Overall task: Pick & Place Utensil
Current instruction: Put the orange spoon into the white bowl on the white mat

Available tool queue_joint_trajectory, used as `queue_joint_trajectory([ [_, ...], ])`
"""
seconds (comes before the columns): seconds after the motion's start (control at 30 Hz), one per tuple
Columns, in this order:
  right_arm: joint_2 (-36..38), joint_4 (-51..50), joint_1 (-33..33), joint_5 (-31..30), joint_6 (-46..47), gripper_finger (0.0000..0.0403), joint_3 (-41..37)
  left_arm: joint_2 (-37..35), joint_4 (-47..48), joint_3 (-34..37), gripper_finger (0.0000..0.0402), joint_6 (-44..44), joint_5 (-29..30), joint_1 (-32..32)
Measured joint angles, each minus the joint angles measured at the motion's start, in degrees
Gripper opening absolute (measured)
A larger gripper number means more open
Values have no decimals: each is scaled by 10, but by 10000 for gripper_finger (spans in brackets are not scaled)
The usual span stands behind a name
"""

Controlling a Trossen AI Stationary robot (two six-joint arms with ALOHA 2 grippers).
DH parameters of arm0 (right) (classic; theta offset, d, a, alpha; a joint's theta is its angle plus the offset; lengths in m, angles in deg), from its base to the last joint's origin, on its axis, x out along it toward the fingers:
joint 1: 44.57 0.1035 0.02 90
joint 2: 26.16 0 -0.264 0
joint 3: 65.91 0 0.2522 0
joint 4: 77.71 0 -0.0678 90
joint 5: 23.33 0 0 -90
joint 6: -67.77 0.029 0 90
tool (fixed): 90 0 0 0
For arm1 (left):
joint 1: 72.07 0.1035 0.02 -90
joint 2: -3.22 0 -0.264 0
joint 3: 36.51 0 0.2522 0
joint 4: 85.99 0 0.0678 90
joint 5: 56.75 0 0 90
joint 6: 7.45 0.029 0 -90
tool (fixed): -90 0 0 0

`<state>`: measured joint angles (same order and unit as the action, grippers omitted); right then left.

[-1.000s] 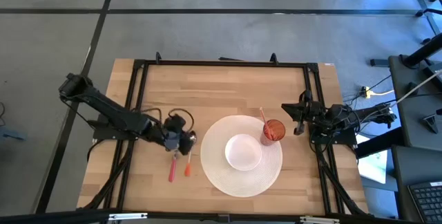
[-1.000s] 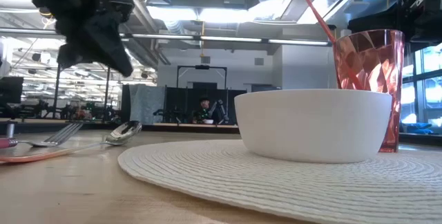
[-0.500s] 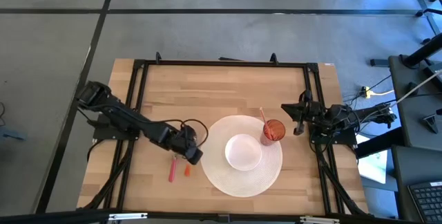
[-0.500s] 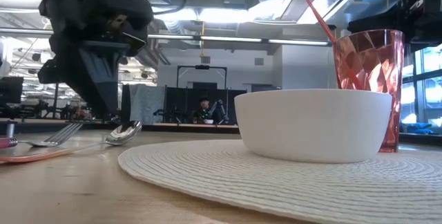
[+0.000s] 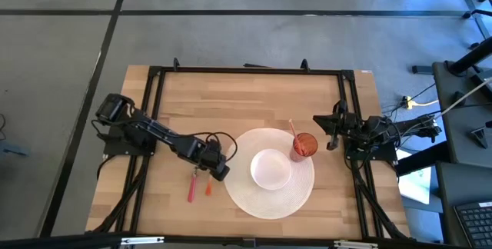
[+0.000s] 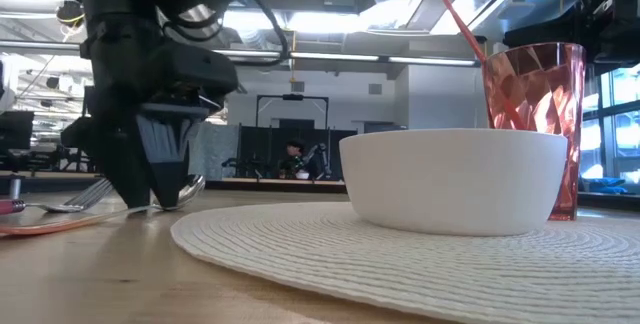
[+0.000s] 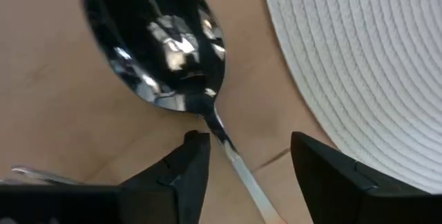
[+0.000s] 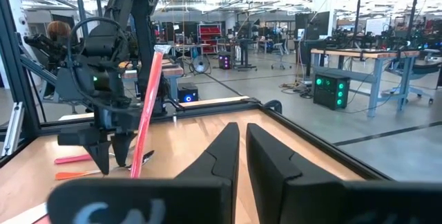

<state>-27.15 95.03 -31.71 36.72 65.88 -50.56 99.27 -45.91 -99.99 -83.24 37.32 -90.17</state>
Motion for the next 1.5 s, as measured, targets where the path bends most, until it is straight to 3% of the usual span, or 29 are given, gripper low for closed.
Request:
queue_joint_trajectory([
  [0.27, 0, -1, 0, 0, 1, 30, 0, 30, 9, -3, 165, 3, -12, 3],
  [0.67, 0, -1, 0, 0, 1, 30, 0, 33, 8, 0, 18, 5, 32, 1],
  [0.9, 0, -2, 0, 0, 1, 30, 0, 34, 15, -12, 6, 26, 44, 1],
  [1.0, 0, -2, 0, 0, 1, 30, 0, 35, 42, -40, 5, 51, 59, 0],
  [1.23, 0, -2, 0, 1, 3, 30, 0, 34, 133, -133, 3, 119, 160, 2],
  [1.5, 0, -2, 0, 1, 4, 30, 0, 52, 222, -308, 3, 339, 278, 10],
])
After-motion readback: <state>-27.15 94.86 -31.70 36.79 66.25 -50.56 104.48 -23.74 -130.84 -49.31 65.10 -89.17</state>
